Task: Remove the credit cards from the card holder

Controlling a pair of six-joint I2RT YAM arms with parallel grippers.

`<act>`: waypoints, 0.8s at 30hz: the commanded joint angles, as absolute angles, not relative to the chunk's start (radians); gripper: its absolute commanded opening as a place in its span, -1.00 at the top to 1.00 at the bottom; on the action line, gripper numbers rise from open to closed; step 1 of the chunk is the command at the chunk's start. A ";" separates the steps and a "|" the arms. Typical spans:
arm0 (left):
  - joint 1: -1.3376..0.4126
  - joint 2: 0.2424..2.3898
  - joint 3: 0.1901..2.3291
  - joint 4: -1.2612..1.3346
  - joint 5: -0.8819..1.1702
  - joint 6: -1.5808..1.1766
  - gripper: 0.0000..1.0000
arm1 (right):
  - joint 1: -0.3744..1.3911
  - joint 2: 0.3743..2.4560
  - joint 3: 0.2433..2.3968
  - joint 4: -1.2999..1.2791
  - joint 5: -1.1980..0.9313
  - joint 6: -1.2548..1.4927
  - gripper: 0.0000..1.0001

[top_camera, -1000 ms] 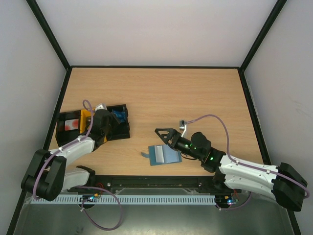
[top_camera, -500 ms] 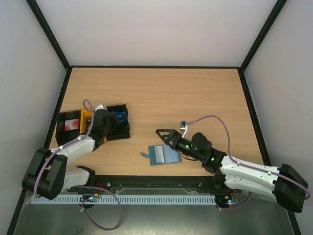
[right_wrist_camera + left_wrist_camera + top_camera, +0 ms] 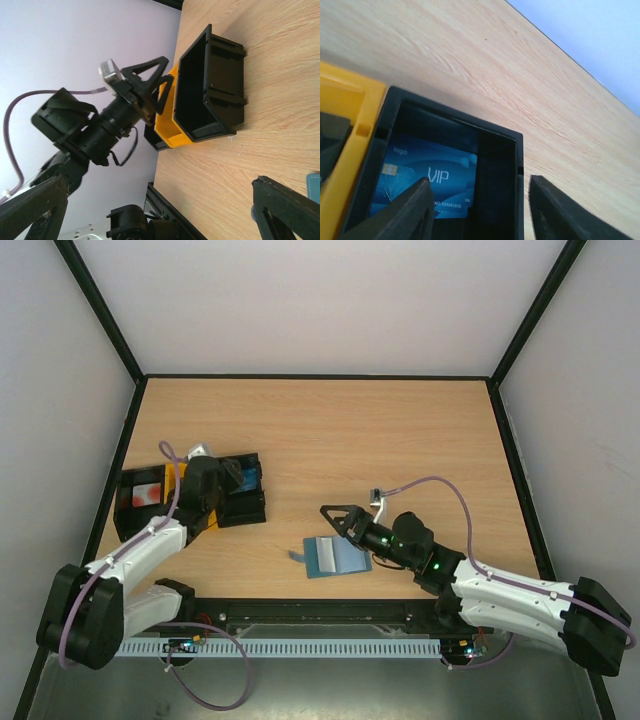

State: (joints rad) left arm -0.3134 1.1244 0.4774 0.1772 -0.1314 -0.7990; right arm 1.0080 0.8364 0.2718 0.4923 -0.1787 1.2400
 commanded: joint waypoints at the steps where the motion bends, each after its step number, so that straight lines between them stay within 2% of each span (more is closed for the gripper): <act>1: -0.306 1.088 0.540 0.072 -0.143 -0.788 -0.16 | 1.011 0.811 0.259 0.436 -0.152 1.243 -0.96; 5: -0.305 1.054 0.578 -0.007 -0.112 -0.767 -0.44 | 1.012 0.787 0.260 0.395 -0.141 1.231 -0.96; 6: -0.305 1.037 0.585 -0.026 -0.098 -0.762 -0.58 | 1.011 0.779 0.268 0.357 -0.132 1.217 -0.96; 7: -0.307 1.010 0.589 -0.042 -0.082 -0.757 -0.85 | 1.011 0.769 0.278 0.318 -0.118 1.201 -0.96; 8: -0.305 0.987 0.597 -0.067 -0.065 -0.750 -0.98 | 1.011 0.759 0.292 0.272 -0.102 1.182 -0.96; 16: -0.306 0.825 0.702 -0.310 0.149 -0.686 -1.00 | 1.010 0.684 0.414 -0.029 0.047 1.002 -0.95; 24: -0.312 0.709 0.719 -0.403 0.418 -0.643 -1.00 | 1.011 0.692 0.555 -0.234 0.136 0.928 -0.95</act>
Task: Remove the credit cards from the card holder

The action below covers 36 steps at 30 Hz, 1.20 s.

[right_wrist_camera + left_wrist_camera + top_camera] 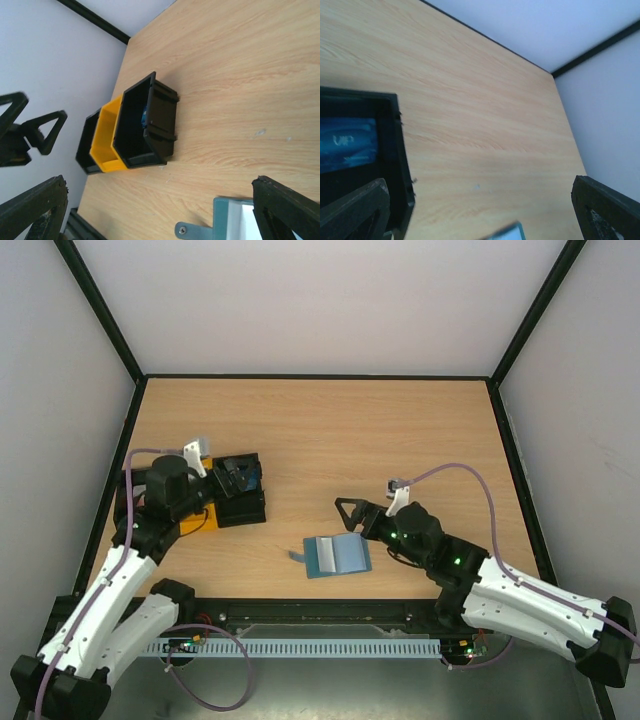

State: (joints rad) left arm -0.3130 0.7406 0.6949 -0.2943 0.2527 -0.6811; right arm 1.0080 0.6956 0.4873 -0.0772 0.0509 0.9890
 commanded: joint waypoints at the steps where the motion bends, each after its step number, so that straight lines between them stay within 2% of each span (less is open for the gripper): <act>1: -0.314 0.696 0.721 -0.415 0.439 -0.632 -1.00 | 1.011 0.691 0.571 -0.253 0.144 0.922 -0.96; 12: -0.325 0.498 0.732 -0.392 0.591 -0.646 -1.00 | 1.010 0.633 0.698 -0.367 0.222 0.870 -0.96; 18: -0.330 0.469 0.697 -0.455 0.521 -0.678 -1.00 | 1.011 0.587 0.679 -0.362 0.227 0.886 -0.96; 26: -0.365 0.441 0.628 -0.390 0.530 -0.730 -1.00 | 1.010 0.517 0.594 -0.329 0.259 0.902 -0.95; 36: -0.394 0.418 0.592 -0.324 0.508 -0.738 -1.00 | 1.010 0.490 0.610 -0.336 0.286 0.892 -0.96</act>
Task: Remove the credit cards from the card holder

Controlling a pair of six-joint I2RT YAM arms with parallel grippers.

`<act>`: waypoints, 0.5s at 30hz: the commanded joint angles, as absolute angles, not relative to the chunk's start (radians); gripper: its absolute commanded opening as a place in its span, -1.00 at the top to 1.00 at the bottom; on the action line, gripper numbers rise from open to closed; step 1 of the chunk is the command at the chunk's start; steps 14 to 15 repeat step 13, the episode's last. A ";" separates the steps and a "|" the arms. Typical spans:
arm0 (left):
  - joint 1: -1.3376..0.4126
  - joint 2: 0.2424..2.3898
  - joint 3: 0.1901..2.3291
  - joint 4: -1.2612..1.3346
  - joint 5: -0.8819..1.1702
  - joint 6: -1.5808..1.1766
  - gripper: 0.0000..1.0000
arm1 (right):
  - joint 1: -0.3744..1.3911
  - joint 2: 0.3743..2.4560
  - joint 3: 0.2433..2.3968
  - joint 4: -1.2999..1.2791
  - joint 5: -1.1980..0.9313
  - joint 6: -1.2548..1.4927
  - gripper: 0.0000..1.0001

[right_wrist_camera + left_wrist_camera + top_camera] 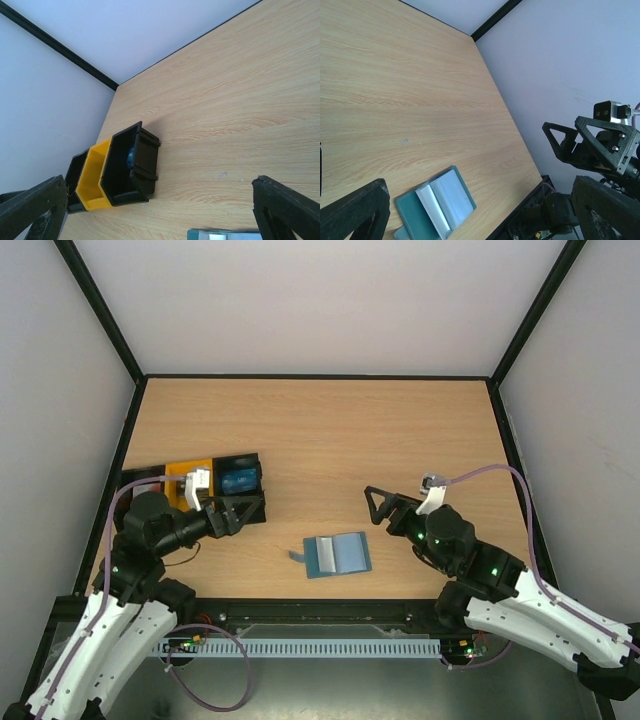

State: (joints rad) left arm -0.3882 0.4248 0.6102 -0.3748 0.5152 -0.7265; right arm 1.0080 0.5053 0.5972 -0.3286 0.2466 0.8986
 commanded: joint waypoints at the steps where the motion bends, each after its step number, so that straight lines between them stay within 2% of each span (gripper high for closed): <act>1: -0.396 0.421 0.593 -0.324 0.501 -0.736 -1.00 | 1.010 0.488 0.611 -0.336 0.280 0.891 -0.95; 15: -0.397 0.446 0.597 -0.332 0.468 -0.722 -1.00 | 1.010 0.486 0.587 -0.305 0.231 0.897 -0.95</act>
